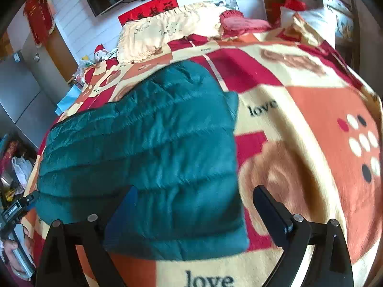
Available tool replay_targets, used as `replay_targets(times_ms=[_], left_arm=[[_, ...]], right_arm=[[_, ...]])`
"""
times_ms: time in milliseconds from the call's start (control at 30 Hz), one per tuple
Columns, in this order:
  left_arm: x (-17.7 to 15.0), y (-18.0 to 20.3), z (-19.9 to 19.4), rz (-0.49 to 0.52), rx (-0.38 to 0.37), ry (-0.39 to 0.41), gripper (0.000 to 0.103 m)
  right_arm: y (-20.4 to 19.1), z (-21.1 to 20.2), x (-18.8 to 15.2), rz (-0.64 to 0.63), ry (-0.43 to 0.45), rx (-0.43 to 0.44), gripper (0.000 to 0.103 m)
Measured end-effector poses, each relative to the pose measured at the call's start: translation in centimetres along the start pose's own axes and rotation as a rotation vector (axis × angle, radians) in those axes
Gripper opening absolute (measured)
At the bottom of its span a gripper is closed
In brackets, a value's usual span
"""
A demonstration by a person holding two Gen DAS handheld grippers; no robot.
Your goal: Fold large clothes
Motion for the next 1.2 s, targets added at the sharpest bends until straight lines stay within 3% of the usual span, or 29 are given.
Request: replay_targets(times_ms=[133,400,533,733,767,800,833,900,1000,1200], left_arm=[[-0.6,-1.4,0.5,-0.084,-0.080,-0.025,0.092],[-0.9,-1.4,2.6,-0.153,-0.195,-0.079,0.093],[-0.7,-0.3,3.0,-0.132,-0.176,-0.056,0.102],[-0.9,0.7,3.4,-0.105,-0.121,-0.061,0.100],[-0.9,0.8,3.1,-0.096,-0.120,-0.064,0.096],[-0.9,0.9,2.7,-0.089,-0.111,-0.049,0.085],[-0.8,1.1,2.3,-0.080,-0.104,-0.035,0.073],[-1.0,1.5,1.1,-0.046,-0.081,-0.004,0.058],[-1.2,2.0,-0.4,-0.009,-0.069,0.015,0.045],[-3.3,1.9,-4.0,0.054,-0.101,-0.016,0.042]], right_arm=[[1.7,1.0,-1.1,0.072,-0.033,0.042,0.103],[3.0,3.6,-1.4,0.187,-0.047,0.230,0.103],[2.0,4.2,-0.7,0.157,-0.045,0.267,0.103],[0.7,4.8,-0.3,0.124,-0.034,0.243,0.103],[0.6,4.7,-0.3,0.128,-0.031,0.243,0.096],[0.5,4.4,-0.4,0.123,-0.020,0.244,0.083],[0.2,3.9,-0.5,0.111,-0.003,0.241,0.076],[-0.2,2.5,-0.7,0.078,0.030,0.214,0.051],[-0.9,0.3,-1.0,0.049,0.057,0.205,0.041],[-2.6,-3.8,-3.4,-0.008,0.062,0.241,0.036]])
Point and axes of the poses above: each gripper's, at about its wrist camera, not at the fingertips, and z roughly the way its jaws point, y to its right, x to its top, the point moved 4 cm from there along z, roughly the way its jaws point, and after that the axes turned 9 degrees about -y, right-handed, at the moved point
